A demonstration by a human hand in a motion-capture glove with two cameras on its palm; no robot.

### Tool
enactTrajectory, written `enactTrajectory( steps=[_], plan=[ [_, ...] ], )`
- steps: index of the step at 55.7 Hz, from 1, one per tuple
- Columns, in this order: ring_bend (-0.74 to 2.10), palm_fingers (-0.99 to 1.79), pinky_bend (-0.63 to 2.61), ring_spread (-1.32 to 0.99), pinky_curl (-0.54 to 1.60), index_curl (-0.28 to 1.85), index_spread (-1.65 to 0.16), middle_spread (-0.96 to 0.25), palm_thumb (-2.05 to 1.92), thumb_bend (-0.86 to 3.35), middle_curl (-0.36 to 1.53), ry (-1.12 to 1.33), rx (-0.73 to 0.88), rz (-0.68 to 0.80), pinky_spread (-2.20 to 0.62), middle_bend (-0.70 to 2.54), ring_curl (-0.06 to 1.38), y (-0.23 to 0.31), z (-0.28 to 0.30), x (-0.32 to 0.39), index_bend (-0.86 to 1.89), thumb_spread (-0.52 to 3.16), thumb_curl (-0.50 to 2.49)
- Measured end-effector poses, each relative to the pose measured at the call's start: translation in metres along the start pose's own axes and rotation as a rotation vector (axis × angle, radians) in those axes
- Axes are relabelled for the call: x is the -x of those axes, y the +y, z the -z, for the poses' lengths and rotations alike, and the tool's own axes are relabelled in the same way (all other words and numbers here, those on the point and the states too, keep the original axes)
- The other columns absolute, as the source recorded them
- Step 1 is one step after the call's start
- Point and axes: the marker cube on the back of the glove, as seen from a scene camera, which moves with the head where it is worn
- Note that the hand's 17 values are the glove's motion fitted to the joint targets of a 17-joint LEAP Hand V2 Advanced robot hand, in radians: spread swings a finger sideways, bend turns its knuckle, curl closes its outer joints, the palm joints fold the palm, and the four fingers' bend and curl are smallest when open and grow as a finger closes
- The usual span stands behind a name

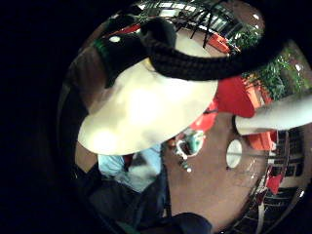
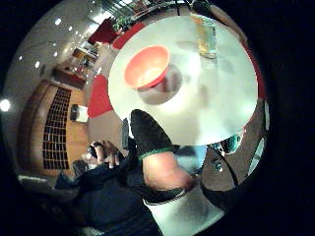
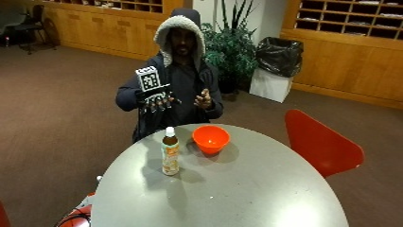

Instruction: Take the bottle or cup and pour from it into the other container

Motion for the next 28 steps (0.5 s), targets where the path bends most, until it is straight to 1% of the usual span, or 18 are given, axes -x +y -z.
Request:
enactTrajectory(
  steps=[2,6,10,15,17,20,25,28],
  plan=[
    [0.19,0.44,0.51,0.14,0.32,0.28,-0.38,-0.03,0.3,-0.02,0.26,-0.019,0.031,0.02,0.31,0.18,0.19,-0.002,0.001,-0.01,0.15,1.09,0.28],
    [0.19,0.42,0.52,0.14,0.33,0.28,-0.38,-0.03,0.31,-0.02,0.27,-0.054,-0.008,0.005,0.31,0.18,0.19,-0.016,0.0,-0.028,0.15,1.07,0.29],
    [0.19,0.39,0.54,0.14,0.34,0.28,-0.38,-0.01,0.31,-0.02,0.27,-0.091,-0.119,-0.035,0.31,0.17,0.2,-0.05,-0.003,-0.048,0.14,1.06,0.3],
    [0.19,0.36,0.57,0.15,0.34,0.27,-0.37,0.0,0.32,-0.02,0.27,-0.132,-0.004,-0.038,0.32,0.18,0.21,-0.059,-0.011,-0.066,0.13,1.04,0.31],
    [0.19,0.34,0.57,0.15,0.35,0.27,-0.37,0.01,0.33,-0.02,0.28,-0.152,-0.023,-0.033,0.32,0.18,0.21,-0.07,-0.016,-0.072,0.13,1.03,0.32],
    [0.19,0.32,0.59,0.16,0.35,0.26,-0.36,0.02,0.34,-0.02,0.28,-0.197,-0.096,-0.023,0.33,0.19,0.21,-0.092,-0.025,-0.08,0.12,1.02,0.32],
    [0.19,0.29,0.61,0.17,0.36,0.25,-0.35,0.03,0.37,-0.02,0.29,-0.316,-0.009,-0.025,0.33,0.19,0.21,-0.104,-0.041,-0.087,0.12,0.99,0.33],
    [0.19,0.28,0.63,0.17,0.36,0.24,-0.34,0.04,0.41,-0.01,0.29,-0.397,-0.049,0.009,0.33,0.19,0.21,-0.12,-0.053,-0.09,0.13,0.97,0.34]
  ],
)
